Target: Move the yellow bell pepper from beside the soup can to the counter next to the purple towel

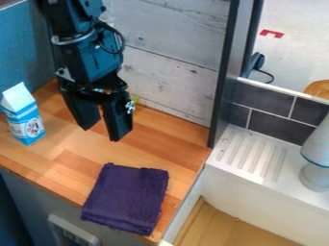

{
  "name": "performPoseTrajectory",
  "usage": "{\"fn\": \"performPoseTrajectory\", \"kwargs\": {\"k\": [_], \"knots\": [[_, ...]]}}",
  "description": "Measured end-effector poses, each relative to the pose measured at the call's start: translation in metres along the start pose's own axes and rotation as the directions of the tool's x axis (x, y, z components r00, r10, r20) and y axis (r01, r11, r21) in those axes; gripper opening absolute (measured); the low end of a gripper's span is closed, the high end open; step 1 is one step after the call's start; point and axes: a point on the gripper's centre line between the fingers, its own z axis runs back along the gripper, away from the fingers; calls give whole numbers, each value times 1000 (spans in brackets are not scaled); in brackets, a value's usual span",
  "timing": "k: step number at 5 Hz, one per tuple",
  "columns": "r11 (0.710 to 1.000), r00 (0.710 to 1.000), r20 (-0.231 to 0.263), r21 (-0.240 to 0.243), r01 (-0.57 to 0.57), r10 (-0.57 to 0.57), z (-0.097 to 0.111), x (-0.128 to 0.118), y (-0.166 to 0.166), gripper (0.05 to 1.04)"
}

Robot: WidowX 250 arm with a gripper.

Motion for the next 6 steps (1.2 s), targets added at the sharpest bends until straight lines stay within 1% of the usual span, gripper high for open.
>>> {"fn": "performPoseTrajectory", "kwargs": {"k": [1,2,3,4,5,6], "knots": [[1000,1000,-20,-4,-3,3,-5,-1,1,1000],[997,999,-2,70,41,-41,-13,14,18,1000],[980,991,-1,148,131,-132,-19,40,39,1000],[946,970,9,227,233,-242,-30,71,71,1000],[940,955,1,175,292,-297,-50,102,95,1000],[889,902,-36,154,431,-431,-62,130,112,1000]]}}
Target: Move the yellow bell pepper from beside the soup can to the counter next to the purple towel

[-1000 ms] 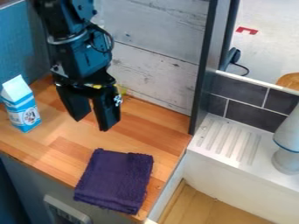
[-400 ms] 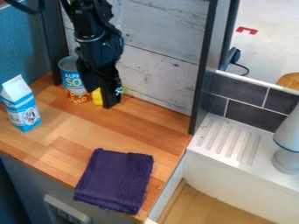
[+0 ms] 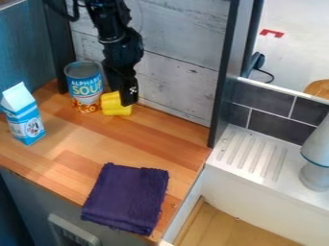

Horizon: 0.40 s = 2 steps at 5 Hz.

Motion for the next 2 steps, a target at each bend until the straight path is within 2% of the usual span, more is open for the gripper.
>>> {"fn": "performPoseTrajectory", "kwargs": {"k": [1,2], "knots": [[983,983,58,-35,179,-176,-26,18,24,1000],[971,967,87,-6,240,-239,-33,17,49,1000]]}}
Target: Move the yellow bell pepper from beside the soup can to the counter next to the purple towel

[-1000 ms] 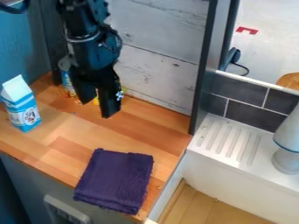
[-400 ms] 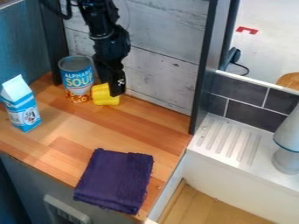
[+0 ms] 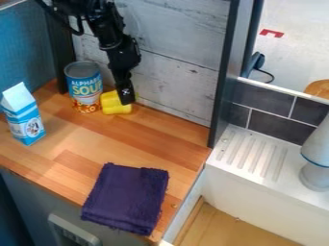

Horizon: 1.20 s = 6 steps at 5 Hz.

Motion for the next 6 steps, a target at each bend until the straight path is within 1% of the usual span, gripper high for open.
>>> {"fn": "performPoseTrajectory", "kwargs": {"k": [1,2,3,4,5,6], "knots": [[997,998,-17,41,68,-67,3,-4,9,1000],[994,996,-21,65,84,-83,2,-5,13,1000],[994,997,-22,81,72,-70,4,-11,19,1000],[996,997,-48,68,57,-54,-2,-19,19,1000],[997,998,-50,54,51,-48,-4,-19,18,1000],[999,998,-49,20,34,-33,-7,-20,14,1000]]}}
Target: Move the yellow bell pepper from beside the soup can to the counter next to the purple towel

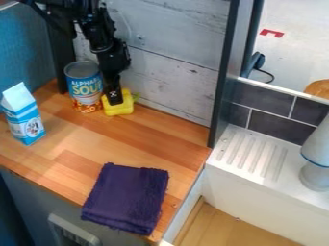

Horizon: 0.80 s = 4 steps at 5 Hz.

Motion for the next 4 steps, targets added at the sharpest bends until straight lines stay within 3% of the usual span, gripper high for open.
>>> {"fn": "performPoseTrajectory", "kwargs": {"k": [1,2,3,4], "knots": [[1000,1000,20,-10,-8,8,0,4,-2,1000],[998,999,3,-51,-34,34,-19,0,-8,923],[998,999,12,-29,-48,48,-20,1,-5,861],[997,997,8,-21,-71,72,-21,-1,-5,861]]}}
